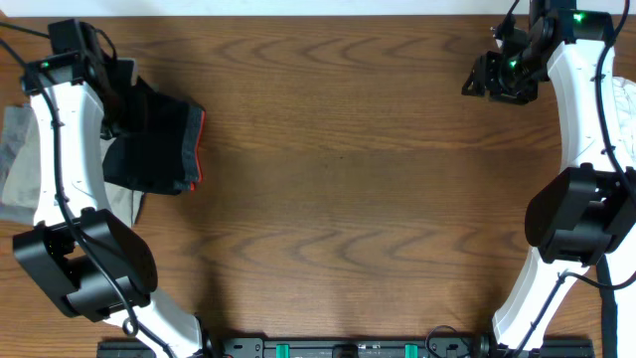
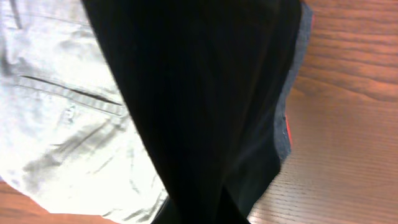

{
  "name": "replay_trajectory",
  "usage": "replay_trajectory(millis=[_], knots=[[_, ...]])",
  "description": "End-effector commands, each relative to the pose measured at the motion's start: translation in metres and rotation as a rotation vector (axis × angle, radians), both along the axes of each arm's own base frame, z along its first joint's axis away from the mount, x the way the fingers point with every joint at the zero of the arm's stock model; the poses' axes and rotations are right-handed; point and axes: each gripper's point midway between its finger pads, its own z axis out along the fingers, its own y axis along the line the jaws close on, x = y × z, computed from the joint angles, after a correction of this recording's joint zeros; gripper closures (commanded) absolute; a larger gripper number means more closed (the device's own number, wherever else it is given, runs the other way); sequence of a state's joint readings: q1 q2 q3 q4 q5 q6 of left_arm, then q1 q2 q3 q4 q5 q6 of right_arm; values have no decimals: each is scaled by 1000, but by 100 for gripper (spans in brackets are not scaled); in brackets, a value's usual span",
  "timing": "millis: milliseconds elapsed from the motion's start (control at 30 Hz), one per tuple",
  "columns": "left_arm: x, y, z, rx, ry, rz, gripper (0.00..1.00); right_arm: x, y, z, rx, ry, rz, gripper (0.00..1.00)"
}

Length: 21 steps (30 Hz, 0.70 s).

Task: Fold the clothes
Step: 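Carry the leggings bundle leftward toward the khaki trouser stack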

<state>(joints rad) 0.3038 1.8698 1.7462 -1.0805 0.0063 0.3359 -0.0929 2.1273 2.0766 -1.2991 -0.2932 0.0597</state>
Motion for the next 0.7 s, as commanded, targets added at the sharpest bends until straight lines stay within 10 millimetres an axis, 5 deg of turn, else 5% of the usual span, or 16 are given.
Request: replay_trajectory(millis=[0, 433, 667], knots=[[-1, 17, 13, 33, -32, 27, 94, -1, 4, -4, -9, 11, 14, 44], [-2, 26, 16, 60, -31, -32, 94, -2, 4, -4, -8, 16, 14, 44], [2, 28, 40, 74, -64, -32, 94, -2, 4, -4, -9, 14, 14, 43]])
